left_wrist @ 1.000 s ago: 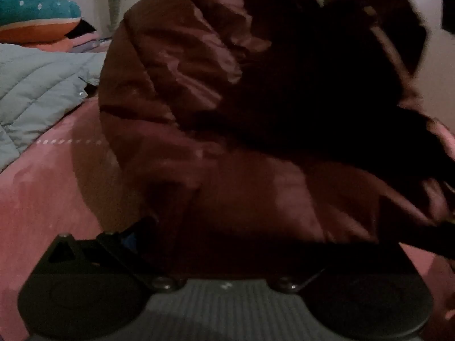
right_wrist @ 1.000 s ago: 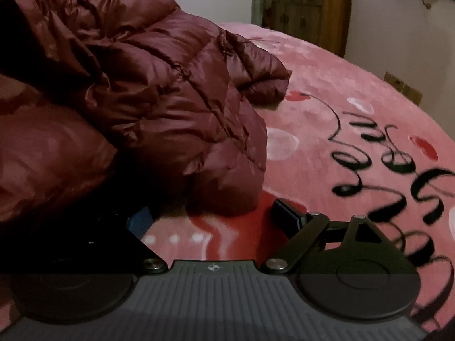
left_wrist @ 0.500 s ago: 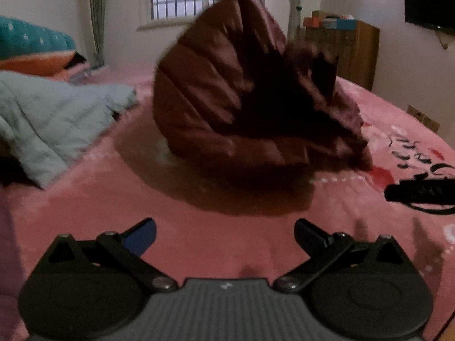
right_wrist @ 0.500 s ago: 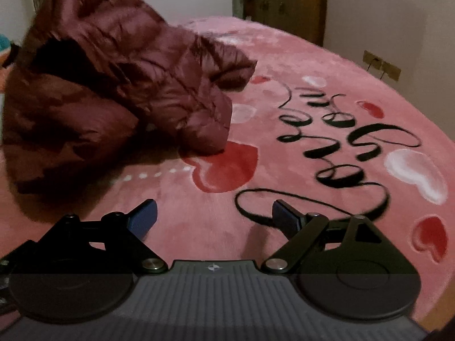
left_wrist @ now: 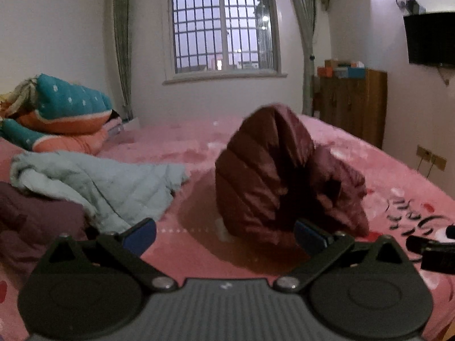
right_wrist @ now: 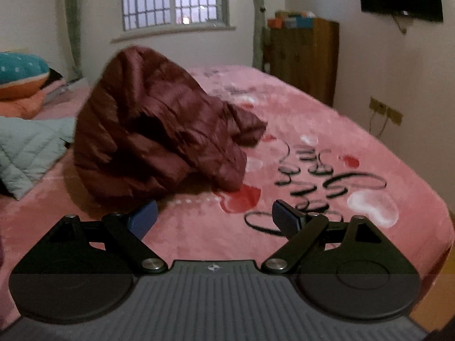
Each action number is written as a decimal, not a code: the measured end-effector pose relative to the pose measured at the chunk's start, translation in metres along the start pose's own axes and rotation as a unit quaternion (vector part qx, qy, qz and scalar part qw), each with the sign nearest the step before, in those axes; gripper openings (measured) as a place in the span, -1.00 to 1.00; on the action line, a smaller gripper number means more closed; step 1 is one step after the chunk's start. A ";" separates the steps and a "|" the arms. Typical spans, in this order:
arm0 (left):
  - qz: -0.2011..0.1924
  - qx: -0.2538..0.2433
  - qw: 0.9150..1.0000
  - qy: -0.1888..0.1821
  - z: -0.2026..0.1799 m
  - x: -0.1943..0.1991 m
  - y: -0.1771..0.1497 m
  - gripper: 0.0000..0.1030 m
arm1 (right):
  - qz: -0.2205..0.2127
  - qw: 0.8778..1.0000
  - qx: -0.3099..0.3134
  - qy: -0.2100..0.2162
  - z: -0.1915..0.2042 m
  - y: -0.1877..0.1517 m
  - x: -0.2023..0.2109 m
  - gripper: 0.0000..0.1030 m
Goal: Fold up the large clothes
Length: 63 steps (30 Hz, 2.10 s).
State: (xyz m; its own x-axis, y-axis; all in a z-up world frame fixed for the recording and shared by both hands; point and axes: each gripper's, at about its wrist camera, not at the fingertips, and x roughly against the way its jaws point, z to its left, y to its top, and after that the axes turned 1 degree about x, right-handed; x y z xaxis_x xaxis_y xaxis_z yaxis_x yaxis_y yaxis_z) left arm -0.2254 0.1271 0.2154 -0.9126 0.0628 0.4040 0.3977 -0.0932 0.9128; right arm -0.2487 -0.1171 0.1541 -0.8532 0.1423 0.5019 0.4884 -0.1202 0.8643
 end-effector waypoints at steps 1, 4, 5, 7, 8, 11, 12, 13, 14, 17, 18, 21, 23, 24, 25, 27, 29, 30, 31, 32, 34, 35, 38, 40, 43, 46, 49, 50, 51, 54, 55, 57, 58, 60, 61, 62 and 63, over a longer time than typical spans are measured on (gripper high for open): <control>-0.006 0.003 1.000 0.001 0.002 0.008 0.006 0.99 | -0.007 1.000 0.000 0.004 0.003 0.006 0.008 1.00; -0.019 0.007 1.000 0.006 0.007 0.020 0.014 0.99 | -0.021 1.000 0.004 0.019 0.010 0.021 0.031 1.00; -0.025 0.009 1.000 0.009 0.008 0.025 0.017 0.99 | -0.026 0.999 0.005 0.024 0.011 0.025 0.039 1.00; -0.031 0.011 0.999 0.012 0.007 0.030 0.021 0.99 | -0.037 0.999 0.004 0.030 0.015 0.031 0.050 1.00; -0.038 0.012 0.999 0.012 0.006 0.033 0.023 0.99 | -0.042 0.999 0.004 0.032 0.015 0.034 0.056 1.00; -0.048 0.010 0.999 0.011 0.005 0.041 0.025 0.99 | -0.052 0.998 0.003 0.036 0.016 0.041 0.067 1.00; -0.051 0.009 0.999 0.010 0.004 0.042 0.026 0.99 | -0.056 0.998 0.001 0.036 0.018 0.043 0.076 1.00; -0.054 0.008 0.998 0.009 0.003 0.044 0.026 0.99 | -0.061 0.997 0.000 0.037 0.017 0.044 0.081 1.00; -0.058 0.008 0.998 0.007 0.002 0.046 0.026 0.99 | -0.064 0.997 -0.001 0.037 0.017 0.046 0.085 1.00; -0.068 0.008 0.998 0.004 0.002 0.052 0.026 0.99 | -0.078 0.996 0.001 0.035 0.018 0.048 0.099 1.00; -0.070 0.008 0.997 0.004 0.003 0.055 0.024 0.99 | -0.082 0.996 0.001 0.034 0.018 0.049 0.103 1.00; -0.076 0.008 0.997 0.001 0.003 0.060 0.022 0.99 | -0.094 0.995 0.001 0.032 0.021 0.052 0.112 1.00; -0.077 0.010 0.997 0.000 0.004 0.061 0.021 0.99 | -0.098 0.995 0.003 0.032 0.022 0.052 0.111 1.00; -0.077 0.011 0.997 0.000 0.005 0.061 0.021 0.99 | -0.100 0.994 0.004 0.033 0.023 0.052 0.114 1.00; -0.077 0.011 0.997 0.000 0.004 0.061 0.021 0.99 | -0.102 0.994 0.005 0.034 0.023 0.052 0.113 1.00; -0.078 0.012 0.997 -0.001 0.004 0.062 0.020 0.99 | -0.105 0.994 0.005 0.035 0.024 0.051 0.113 1.00; -0.079 0.016 0.997 -0.004 0.005 0.063 0.019 0.99 | -0.109 0.993 0.004 0.035 0.025 0.051 0.113 1.00; -0.080 0.017 0.997 -0.005 0.005 0.064 0.017 0.99 | -0.112 0.993 0.004 0.035 0.026 0.050 0.113 1.00; -0.081 0.019 0.997 -0.005 0.005 0.064 0.017 0.99 | -0.114 0.993 0.004 0.035 0.026 0.049 0.116 1.00; -0.082 0.020 0.996 -0.004 0.006 0.064 0.016 0.99 | -0.115 0.993 0.004 0.035 0.026 0.049 0.116 1.00; -0.081 0.022 0.997 -0.004 0.006 0.064 0.013 0.99 | -0.116 0.993 0.005 0.035 0.025 0.049 0.117 1.00; -0.078 0.023 0.997 -0.003 0.006 0.063 0.013 0.99 | -0.116 0.993 0.006 0.035 0.025 0.049 0.117 1.00; -0.072 0.024 0.997 -0.004 0.005 0.060 0.011 0.99 | -0.114 0.993 0.009 0.036 0.025 0.048 0.115 1.00; -0.070 0.023 0.997 -0.004 0.005 0.059 0.009 0.99 | -0.113 0.993 0.011 0.036 0.024 0.048 0.115 1.00; -0.067 0.022 0.998 -0.004 0.004 0.056 0.008 0.99 | -0.115 0.993 0.011 0.037 0.024 0.047 0.115 1.00; -0.064 0.024 0.998 -0.004 0.003 0.054 0.005 0.99 | -0.119 0.992 0.011 0.035 0.023 0.045 0.115 1.00; -0.057 0.026 0.998 -0.004 0.002 0.049 0.003 0.99 | -0.114 0.993 0.014 0.030 0.022 0.042 0.110 1.00; -0.055 0.026 0.998 -0.003 0.002 0.047 0.002 0.99 | -0.111 0.993 0.014 0.030 0.022 0.041 0.108 1.00; -0.052 0.026 0.998 -0.003 0.001 0.046 0.001 0.99 | -0.109 0.994 0.013 0.030 0.021 0.038 0.105 1.00; -0.044 0.024 0.999 -0.003 -0.001 0.039 -0.003 0.99 | -0.105 0.994 0.011 0.031 0.020 0.033 0.098 1.00; -0.042 0.024 0.999 -0.003 -0.001 0.037 -0.004 0.99 | -0.103 0.994 0.011 0.031 0.020 0.030 0.094 1.00; -0.036 0.025 0.999 -0.002 -0.002 0.031 -0.007 0.99 | -0.098 0.995 0.011 0.031 0.020 0.026 0.088 1.00; -0.034 0.025 0.999 -0.003 -0.003 0.028 -0.008 0.99 | -0.097 0.995 0.012 0.031 0.020 0.023 0.084 1.00; -0.029 0.026 0.999 -0.002 -0.004 0.023 -0.011 0.99 | -0.093 0.995 0.012 0.033 0.020 0.018 0.077 1.00; -0.027 0.026 0.999 -0.001 -0.005 0.021 -0.014 0.99 | -0.091 0.995 0.012 0.033 0.020 0.015 0.073 1.00; -0.024 0.025 0.999 -0.001 -0.006 0.017 -0.016 0.99 | -0.089 0.995 0.012 0.033 0.020 0.012 0.069 1.00; -0.021 0.024 1.000 -0.001 -0.007 0.013 -0.018 0.99 | -0.087 0.996 0.011 0.033 0.019 0.008 0.064 1.00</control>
State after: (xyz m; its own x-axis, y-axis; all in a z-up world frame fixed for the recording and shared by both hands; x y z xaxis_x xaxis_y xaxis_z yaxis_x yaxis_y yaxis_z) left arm -0.2454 0.1227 0.2036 -0.9281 0.0686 0.3661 0.3638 -0.0432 0.9305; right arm -0.2959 -0.0903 0.1941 -0.9354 0.0939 0.3409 0.3344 -0.0785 0.9391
